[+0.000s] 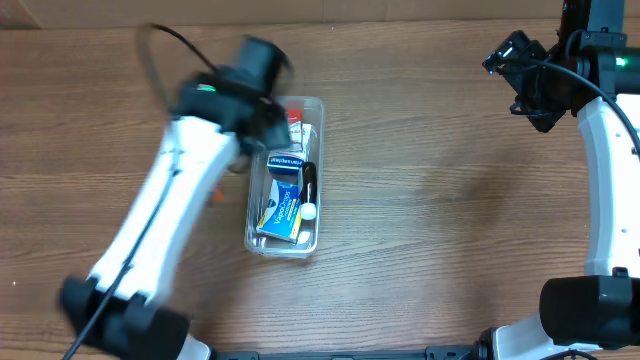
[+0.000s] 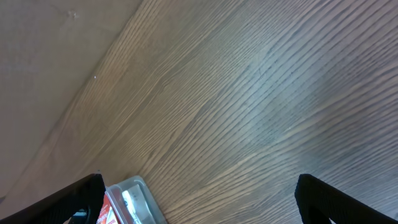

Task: Pack container
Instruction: 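Move the left gripper to the orange tablet tube and grasp it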

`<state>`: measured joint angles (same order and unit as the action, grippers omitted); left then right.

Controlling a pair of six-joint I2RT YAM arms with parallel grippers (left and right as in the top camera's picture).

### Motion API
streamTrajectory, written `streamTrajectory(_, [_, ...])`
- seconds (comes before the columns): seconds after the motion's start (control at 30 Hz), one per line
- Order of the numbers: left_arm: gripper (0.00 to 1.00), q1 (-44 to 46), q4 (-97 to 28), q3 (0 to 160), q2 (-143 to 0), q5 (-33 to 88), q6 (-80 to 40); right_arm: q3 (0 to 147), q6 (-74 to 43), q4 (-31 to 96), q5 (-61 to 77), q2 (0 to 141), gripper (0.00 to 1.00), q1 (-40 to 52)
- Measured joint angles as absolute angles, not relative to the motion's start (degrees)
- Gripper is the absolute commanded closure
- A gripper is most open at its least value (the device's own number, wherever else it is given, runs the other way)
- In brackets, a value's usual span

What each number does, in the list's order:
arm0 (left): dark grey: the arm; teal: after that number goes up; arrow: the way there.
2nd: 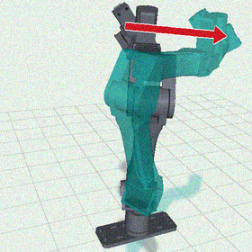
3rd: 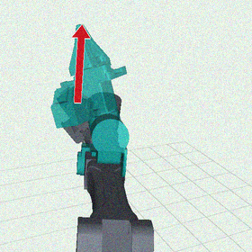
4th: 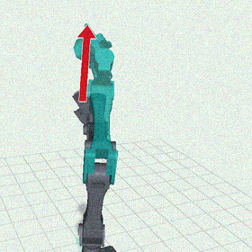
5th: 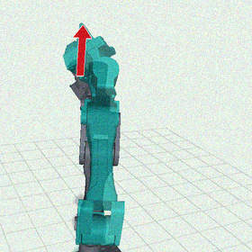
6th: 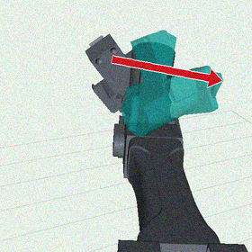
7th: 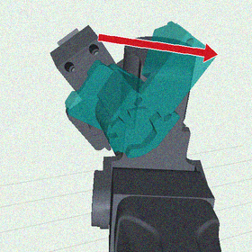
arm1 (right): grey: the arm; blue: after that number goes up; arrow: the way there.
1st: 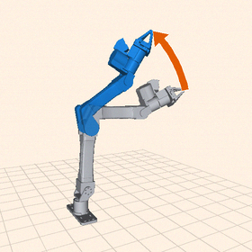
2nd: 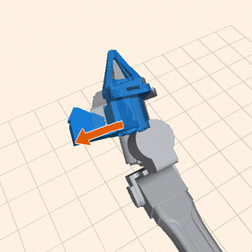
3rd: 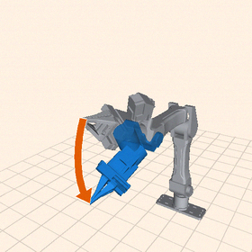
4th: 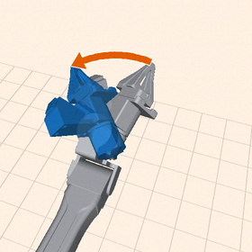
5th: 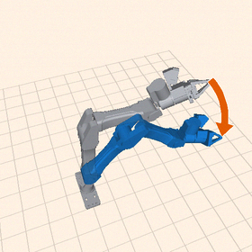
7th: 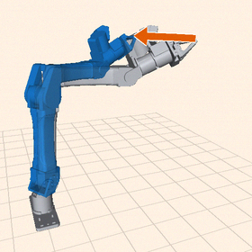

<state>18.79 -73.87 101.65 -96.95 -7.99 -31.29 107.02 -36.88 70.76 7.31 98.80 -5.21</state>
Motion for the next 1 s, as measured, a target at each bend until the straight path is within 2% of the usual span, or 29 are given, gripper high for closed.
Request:
streamTrajectory(0.17, [0.23, 6.3, -80.0, 105.1, -90.9, -9.6, -26.0, 107.0, -36.9, 70.8, 7.3, 98.8, 0.00, -5.2])
streamTrajectory(0.3, [0.25, 0.2, -80.4, 103.1, -96.8, -5.8, -20.9, 107.0, -36.9, 70.8, 7.3, 98.8, 0.00, -5.2])
streamTrajectory(0.53, [0.28, -0.6, -83.0, 101.6, -107.5, -3.6, -18.9, 107.0, -36.9, 70.8, 7.3, 98.8, 0.00, -5.2])
streamTrajectory(0.73, [0.33, -0.6, -84.1, 101.6, -110.8, -3.4, -17.7, 107.0, -36.9, 70.8, 7.3, 98.8, 0.00, -5.2])
streamTrajectory(0.87, [0.49, -0.6, -82.7, 100.6, -111.6, -2.8, -16.4, 107.0, -36.9, 70.8, 7.3, 98.8, 0.00, -5.2])
streamTrajectory(0.97, [0.52, -0.6, -82.3, 98.1, -111.7, -1.6, -15.8, 107.0, -36.9, 70.8, 7.3, 98.8, 0.00, -5.2])
streamTrajectory(1.0, [0.56, -0.6, -82.3, 97.5, -111.7, -1.3, -15.8, 107.0, -36.9, 70.8, 7.3, 98.8, 0.00, -5.2])
